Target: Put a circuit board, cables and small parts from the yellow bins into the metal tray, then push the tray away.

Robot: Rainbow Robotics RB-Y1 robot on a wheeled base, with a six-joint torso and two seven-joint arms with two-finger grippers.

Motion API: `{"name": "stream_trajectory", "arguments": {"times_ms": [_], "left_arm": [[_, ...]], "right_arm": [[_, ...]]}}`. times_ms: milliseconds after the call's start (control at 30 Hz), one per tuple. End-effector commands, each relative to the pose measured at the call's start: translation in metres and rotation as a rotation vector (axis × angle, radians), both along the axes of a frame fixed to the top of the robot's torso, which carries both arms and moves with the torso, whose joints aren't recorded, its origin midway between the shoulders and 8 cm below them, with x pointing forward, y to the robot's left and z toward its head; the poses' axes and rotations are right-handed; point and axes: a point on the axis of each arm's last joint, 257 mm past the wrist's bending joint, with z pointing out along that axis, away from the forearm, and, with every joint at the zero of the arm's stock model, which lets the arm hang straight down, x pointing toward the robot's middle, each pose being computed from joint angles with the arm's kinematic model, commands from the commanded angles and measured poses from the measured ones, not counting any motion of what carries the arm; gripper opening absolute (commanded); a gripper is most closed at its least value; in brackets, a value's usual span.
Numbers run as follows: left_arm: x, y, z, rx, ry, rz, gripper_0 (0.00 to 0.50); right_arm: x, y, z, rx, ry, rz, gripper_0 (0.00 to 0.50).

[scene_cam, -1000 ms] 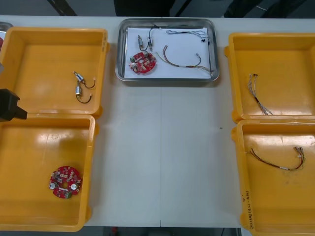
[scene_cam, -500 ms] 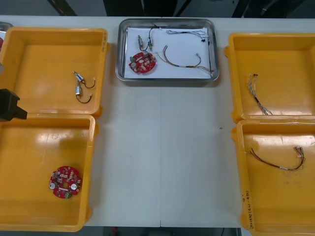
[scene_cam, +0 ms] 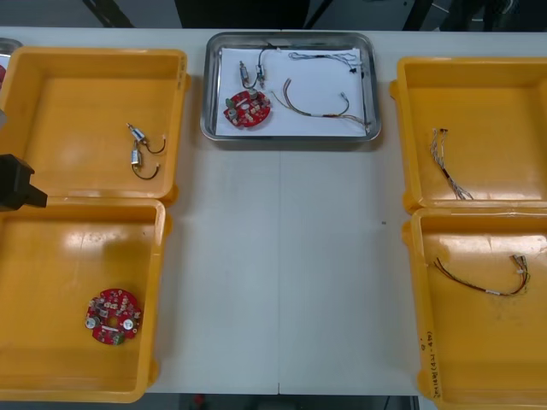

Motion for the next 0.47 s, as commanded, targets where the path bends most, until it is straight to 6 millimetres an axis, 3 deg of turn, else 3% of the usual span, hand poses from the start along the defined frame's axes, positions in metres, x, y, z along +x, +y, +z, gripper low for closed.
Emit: {"name": "stream_trajectory", "arguments": {"times_ms": [33,467], "left_arm": [[-0.0035,0.0174,0.0160,0.084,-0.030,-0.057,0.500],[-0.0035,0.0174,0.0160,0.084,-0.030,-0.057,0.500]], "right_arm": [[-0.0035,-0.0160,0.0099,-0.056,-0.004,0.013,0.500],[-0.0035,-0.0160,0.0099,-0.056,-0.004,0.013,0.500]]}}
